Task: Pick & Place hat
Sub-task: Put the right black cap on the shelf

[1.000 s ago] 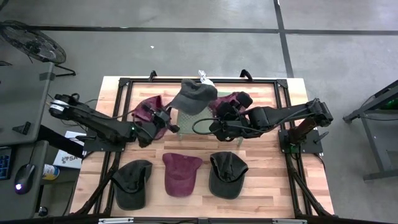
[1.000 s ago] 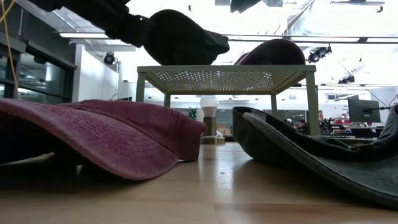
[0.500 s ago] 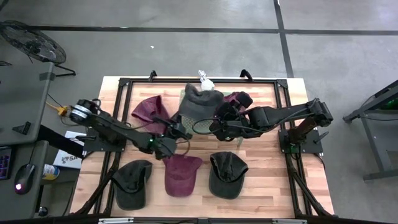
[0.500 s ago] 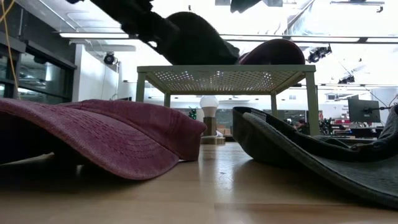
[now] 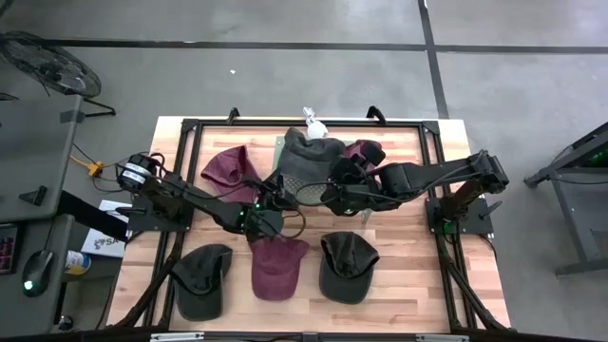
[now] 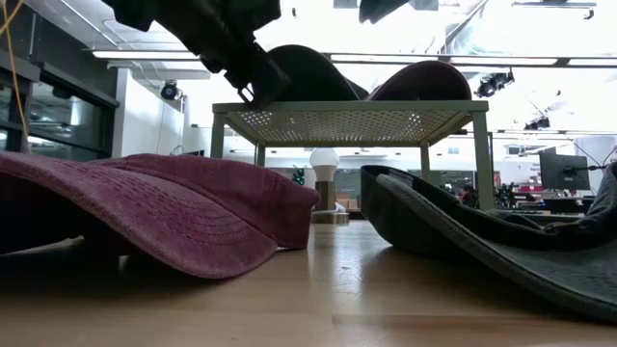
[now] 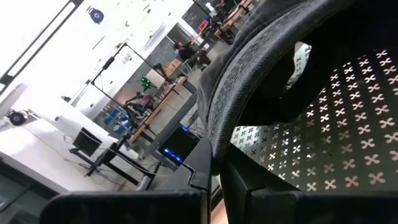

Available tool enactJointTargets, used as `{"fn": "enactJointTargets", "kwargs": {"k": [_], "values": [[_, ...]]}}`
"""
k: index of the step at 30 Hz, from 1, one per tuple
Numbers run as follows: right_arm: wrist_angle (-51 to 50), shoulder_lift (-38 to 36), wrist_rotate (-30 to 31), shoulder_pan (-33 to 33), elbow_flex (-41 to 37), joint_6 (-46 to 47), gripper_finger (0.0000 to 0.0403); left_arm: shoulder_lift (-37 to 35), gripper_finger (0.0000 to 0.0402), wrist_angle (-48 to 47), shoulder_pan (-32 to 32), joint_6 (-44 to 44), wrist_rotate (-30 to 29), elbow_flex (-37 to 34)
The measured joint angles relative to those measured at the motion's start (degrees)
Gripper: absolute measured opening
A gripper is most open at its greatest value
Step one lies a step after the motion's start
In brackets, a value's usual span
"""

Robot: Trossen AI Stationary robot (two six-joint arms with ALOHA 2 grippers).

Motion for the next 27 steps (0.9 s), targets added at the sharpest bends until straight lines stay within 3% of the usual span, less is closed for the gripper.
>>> {"fn": "enactJointTargets", "kwargs": {"k": [7,19,27], "values": [[-0.21,0.00,-1.49,0.00,0.00,-0.90,0.0142,0.00,0.0021,-0.55,-0.48,1.78,0.00,-0.04],[-0.25,0.00,-2.82,0.02,0.00,-0.99,0.0142,0.00,0.0127,-0.90,-3.47,8.92,-0.02,-0.08],[-0.25,0.00,-4.22,0.02,0.00,-0.98,0.0142,0.00,0.0140,-0.90,-9.06,15.85,-0.02,-0.09]]}}
